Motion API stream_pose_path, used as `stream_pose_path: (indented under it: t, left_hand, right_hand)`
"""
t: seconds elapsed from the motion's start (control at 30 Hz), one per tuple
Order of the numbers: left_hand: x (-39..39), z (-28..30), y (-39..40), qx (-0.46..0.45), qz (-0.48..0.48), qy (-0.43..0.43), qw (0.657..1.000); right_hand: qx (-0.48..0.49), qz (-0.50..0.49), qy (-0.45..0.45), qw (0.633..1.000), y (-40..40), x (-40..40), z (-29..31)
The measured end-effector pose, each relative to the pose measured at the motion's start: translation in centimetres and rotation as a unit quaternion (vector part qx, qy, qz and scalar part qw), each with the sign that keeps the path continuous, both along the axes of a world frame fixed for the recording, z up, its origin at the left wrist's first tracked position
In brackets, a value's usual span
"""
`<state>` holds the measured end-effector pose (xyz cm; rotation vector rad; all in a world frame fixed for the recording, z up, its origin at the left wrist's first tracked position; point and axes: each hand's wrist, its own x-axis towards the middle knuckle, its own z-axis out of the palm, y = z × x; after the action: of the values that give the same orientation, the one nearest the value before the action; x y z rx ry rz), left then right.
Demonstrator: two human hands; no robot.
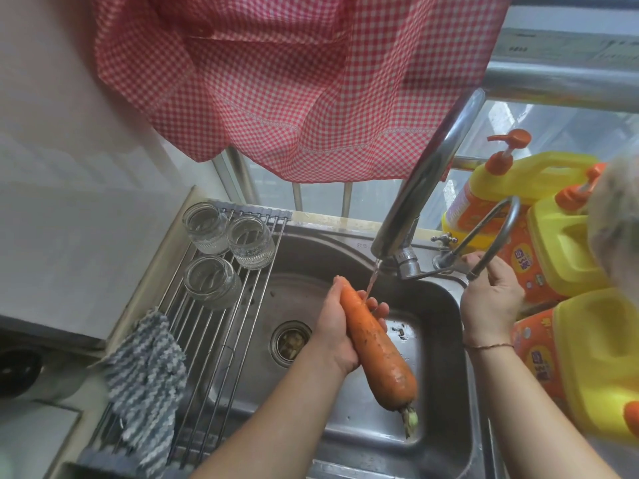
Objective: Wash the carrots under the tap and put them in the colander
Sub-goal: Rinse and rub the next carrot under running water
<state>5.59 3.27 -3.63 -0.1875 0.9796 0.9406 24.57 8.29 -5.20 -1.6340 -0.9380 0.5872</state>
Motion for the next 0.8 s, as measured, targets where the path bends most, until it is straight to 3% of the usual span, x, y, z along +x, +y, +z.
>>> stream_pose_path:
  t: [0.53,0.7,0.8]
  left_hand:
    - [0.2,0.5,0.1,-0.005,0.007,-0.015,1.000]
    - [0.0,0.8,-0.3,0.022,-0.004,0.024,0.999]
    - [-0.2,1.1,-0.6,0.027,-0.008,0.046,0.999]
  right_hand:
    - [0.003,-0.019,0.045,0.999,-1.1,-0.3,0.1]
    - [-0.008,-0.045,0.049,0.998,-6.0,-2.1,0.5]
    - [0.001,0.031,0.001,1.000,-9.2,-4.0,2.4]
